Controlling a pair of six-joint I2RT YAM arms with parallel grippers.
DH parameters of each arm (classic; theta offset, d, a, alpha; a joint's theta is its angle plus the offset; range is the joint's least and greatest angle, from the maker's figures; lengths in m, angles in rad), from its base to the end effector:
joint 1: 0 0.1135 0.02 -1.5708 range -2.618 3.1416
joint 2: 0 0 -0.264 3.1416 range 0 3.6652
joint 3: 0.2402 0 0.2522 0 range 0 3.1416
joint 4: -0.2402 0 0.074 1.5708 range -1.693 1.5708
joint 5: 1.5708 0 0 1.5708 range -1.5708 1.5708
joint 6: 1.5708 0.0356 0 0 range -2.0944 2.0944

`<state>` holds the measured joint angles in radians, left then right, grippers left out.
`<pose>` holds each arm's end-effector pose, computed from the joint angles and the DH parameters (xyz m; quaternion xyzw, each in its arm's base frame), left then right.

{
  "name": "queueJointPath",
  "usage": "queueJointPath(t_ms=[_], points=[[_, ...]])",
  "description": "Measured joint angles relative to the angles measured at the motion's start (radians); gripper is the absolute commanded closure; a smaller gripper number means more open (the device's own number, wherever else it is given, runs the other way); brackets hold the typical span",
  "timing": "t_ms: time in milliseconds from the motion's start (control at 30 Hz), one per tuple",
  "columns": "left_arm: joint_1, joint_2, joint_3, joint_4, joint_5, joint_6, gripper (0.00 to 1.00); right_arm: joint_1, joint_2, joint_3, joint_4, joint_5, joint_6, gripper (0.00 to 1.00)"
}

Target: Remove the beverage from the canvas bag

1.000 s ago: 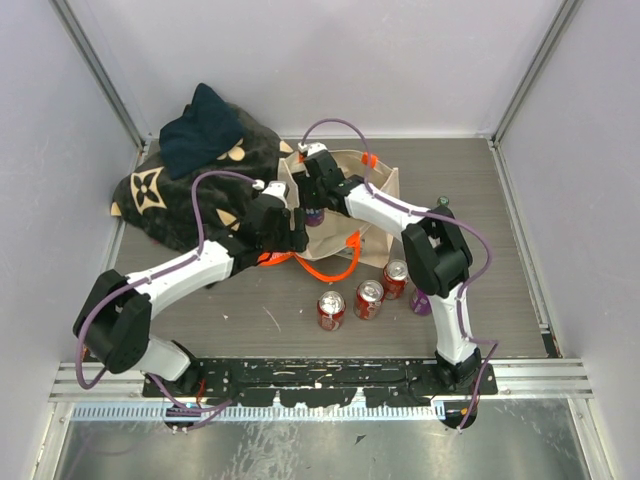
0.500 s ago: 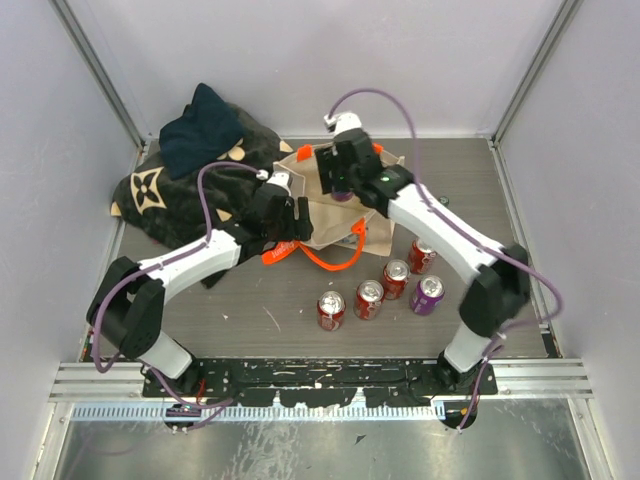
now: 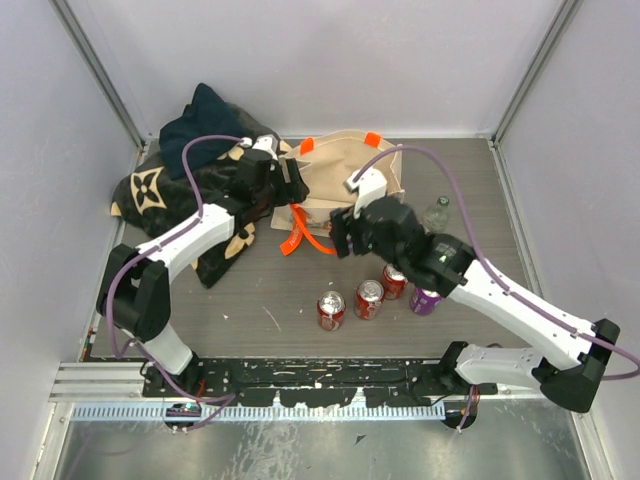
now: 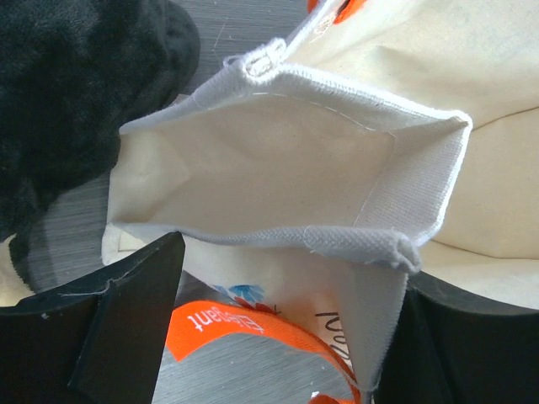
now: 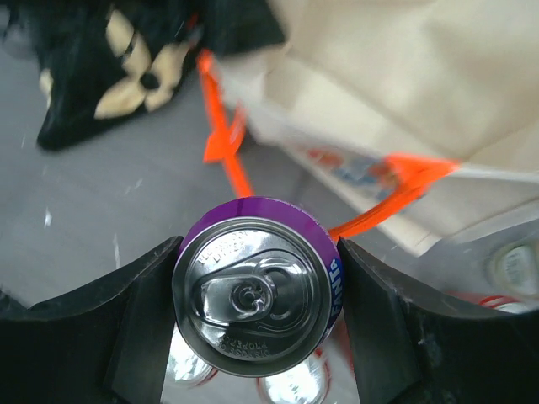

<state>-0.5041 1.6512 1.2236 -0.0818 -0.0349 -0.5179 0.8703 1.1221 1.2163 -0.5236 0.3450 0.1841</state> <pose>0.3374 -0.1847 0.2762 -0.0148 0.8622 -0.2344 0.4488 0.1648 0.1768 0.3894 -0.1916 0.8119 0.1429 0.5326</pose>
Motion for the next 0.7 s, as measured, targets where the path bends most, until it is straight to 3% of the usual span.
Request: queueJointPath(t_ms=[200,333,700], points=[[0.002,0.015,0.026,-0.012,0.019,-0.008,0.13,0.108,0.004,-0.125,-0.014,-0.006,0.071,0.99],[0.002,0.008,0.021,-0.014,0.028,-0.009,0.01,0.108,0.027,-0.172,0.019,-0.002,0.089,0.99],[0.002,-0.203,-0.079,-0.028,0.043,0.013,0.02,0.086,0.217,-0.220,0.179,-0.027,0.111,0.99]])
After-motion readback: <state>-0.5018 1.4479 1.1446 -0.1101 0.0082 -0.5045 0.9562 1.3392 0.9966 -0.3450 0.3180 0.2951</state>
